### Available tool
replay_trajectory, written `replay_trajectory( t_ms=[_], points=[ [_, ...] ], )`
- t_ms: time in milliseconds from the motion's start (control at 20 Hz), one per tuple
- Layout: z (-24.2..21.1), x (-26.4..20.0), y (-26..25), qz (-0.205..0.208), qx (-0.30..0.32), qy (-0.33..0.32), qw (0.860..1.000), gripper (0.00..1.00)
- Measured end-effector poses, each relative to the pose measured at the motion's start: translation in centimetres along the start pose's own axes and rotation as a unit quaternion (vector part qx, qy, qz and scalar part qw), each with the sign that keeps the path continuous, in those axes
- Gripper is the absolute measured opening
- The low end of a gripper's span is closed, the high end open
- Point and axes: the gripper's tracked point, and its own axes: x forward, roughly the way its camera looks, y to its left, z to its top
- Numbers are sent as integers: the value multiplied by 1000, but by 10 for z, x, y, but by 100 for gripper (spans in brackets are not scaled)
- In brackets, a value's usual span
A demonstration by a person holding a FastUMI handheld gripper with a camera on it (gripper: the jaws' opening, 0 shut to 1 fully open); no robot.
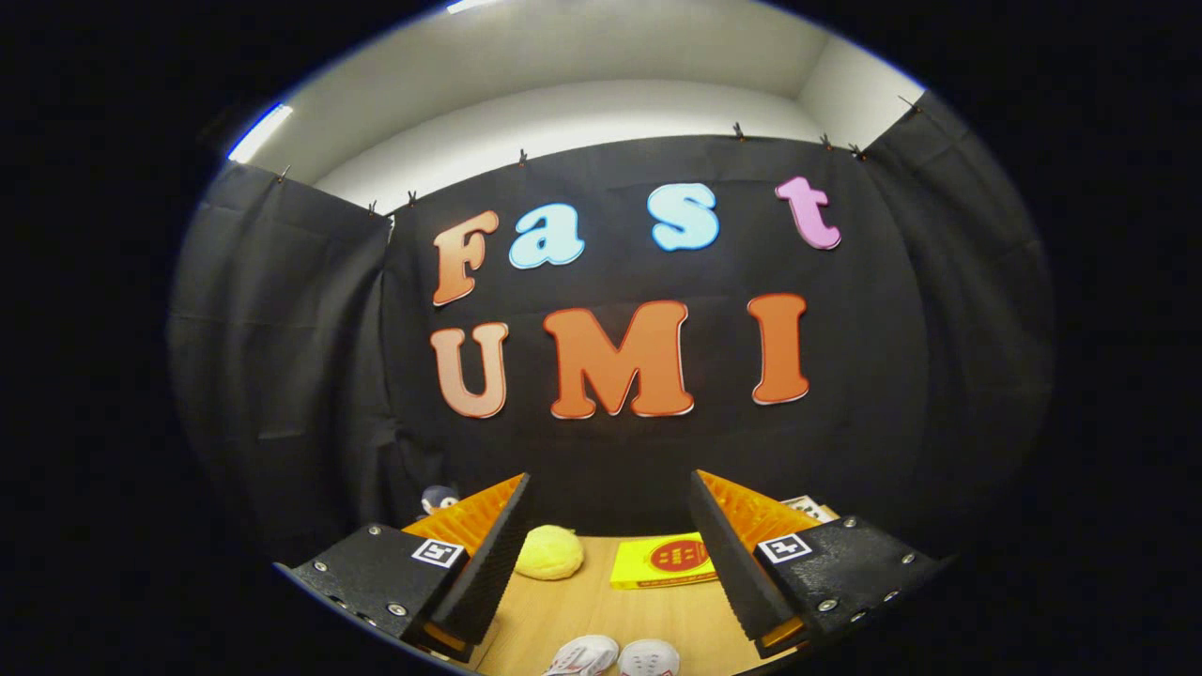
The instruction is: Open the storage box then place both shoes into the box .Put the left shoe in first, then the right shoe, with the right side of both shoes facing outward in a uniform manner.
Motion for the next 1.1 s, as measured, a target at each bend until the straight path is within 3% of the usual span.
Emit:
replay_trajectory(
  t_ms=[200,450,650,850,1100],
  points=[
    [-68,7,49,69,13,100,993,98],
    [-155,7,100,135,9,223,965,98],
    [-214,-5,138,190,52,316,928,98],
    [-268,-13,162,215,92,391,890,97],
    [-305,-23,190,252,142,445,847,97]
  ],
)
